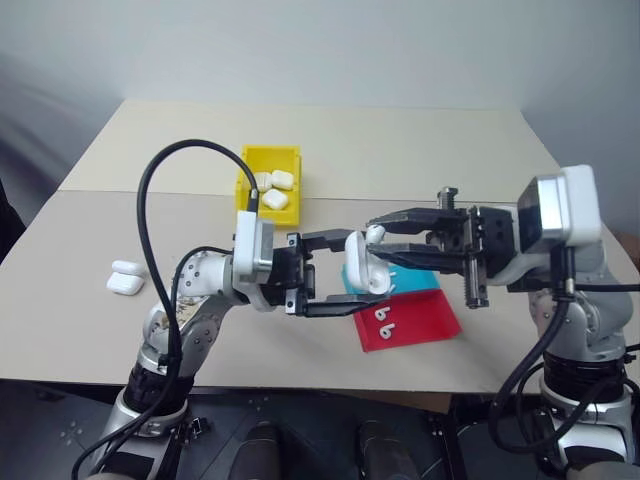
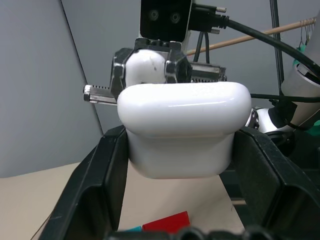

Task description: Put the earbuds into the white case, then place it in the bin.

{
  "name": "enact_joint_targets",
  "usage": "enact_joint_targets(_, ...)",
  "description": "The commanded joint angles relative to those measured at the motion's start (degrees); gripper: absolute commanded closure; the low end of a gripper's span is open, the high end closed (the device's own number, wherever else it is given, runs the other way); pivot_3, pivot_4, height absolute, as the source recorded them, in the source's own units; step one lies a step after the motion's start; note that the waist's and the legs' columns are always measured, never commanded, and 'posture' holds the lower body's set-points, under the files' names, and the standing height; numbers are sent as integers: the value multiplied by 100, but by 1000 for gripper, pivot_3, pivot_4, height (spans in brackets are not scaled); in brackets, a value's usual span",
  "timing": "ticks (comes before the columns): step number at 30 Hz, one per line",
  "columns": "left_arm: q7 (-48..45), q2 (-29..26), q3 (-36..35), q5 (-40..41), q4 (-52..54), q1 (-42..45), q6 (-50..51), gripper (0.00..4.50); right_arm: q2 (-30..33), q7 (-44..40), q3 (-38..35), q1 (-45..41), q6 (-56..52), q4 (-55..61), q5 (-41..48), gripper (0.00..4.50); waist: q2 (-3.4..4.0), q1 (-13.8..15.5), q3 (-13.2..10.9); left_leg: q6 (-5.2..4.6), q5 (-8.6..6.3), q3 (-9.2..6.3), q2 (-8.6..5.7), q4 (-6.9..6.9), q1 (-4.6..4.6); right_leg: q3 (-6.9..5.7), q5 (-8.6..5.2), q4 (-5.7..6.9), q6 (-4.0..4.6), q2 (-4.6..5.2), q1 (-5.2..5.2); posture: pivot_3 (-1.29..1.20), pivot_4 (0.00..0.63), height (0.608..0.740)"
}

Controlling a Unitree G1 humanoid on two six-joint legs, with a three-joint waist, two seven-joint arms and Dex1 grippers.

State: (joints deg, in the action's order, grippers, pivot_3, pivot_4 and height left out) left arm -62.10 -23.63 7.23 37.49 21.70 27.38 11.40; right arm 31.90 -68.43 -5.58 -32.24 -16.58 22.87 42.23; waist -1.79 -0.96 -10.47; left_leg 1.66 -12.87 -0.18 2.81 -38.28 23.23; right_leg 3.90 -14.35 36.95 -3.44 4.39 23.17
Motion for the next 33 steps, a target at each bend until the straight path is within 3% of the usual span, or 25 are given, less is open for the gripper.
enact_joint_targets(1, 30, -25, -110, 99, 249, 37, 4, 1700, 89, -70, -9, -99, 178, 52, -20, 3440, 0, 0, 0, 0, 0, 0, 0, 0, 0, 0, 0, 0, 0, 0, 0, 0, 150, 740)
enact_joint_targets(10, 8, -17, -89, 66, 188, 52, -56, 1700, 185, -125, 58, -12, 229, 88, -63, 3440, 0, 1, 0, 0, 0, 0, 0, 0, 0, 0, 0, -1, 0, 0, 0, 0, 150, 740)
enact_joint_targets(15, -2, 14, -95, 68, 133, 59, -75, 1700, 154, -64, 93, 16, 412, 126, -250, 2229, 0, 1, 0, 0, 0, 0, 0, 0, 1, 0, 0, -1, 0, 0, 0, 0, 150, 740)
enact_joint_targets(22, -47, -45, -60, -160, -14, -37, -180, 1700, 249, -167, -5, -40, 562, 35, -270, 2229, 0, 3, 0, 0, 0, 0, 0, 0, 1, 0, 0, -2, 0, 0, 0, 0, 150, 740)
enact_joint_targets(26, -243, -212, 51, -756, -290, -275, -683, 1700, 627, -152, -87, -744, 62, -466, -161, 2229, 5, -30, -3, 0, 0, 2, -1, 1, -2, 1, 0, -1, 0, 0, 0, 0, 150, 740)
enact_joint_targets(30, -277, -353, 86, -1065, -207, -790, -990, 1700, 1363, -495, 851, -2067, -676, -1620, -1159, 2229, 10, -61, -4, 0, 0, 6, 1, 12, -6, 5, 1, -1, 3, 0, 6, 0, 150, 740)
enact_joint_targets(33, -257, -536, -21, -1166, -72, -1189, -1101, 1700, 1658, -1111, 1773, -2571, -398, -2337, -2141, 2229, 9, -56, -4, 0, 0, 4, 4, 29, -5, 1, -1, -12, 7, -1, 10, 0, 150, 740)
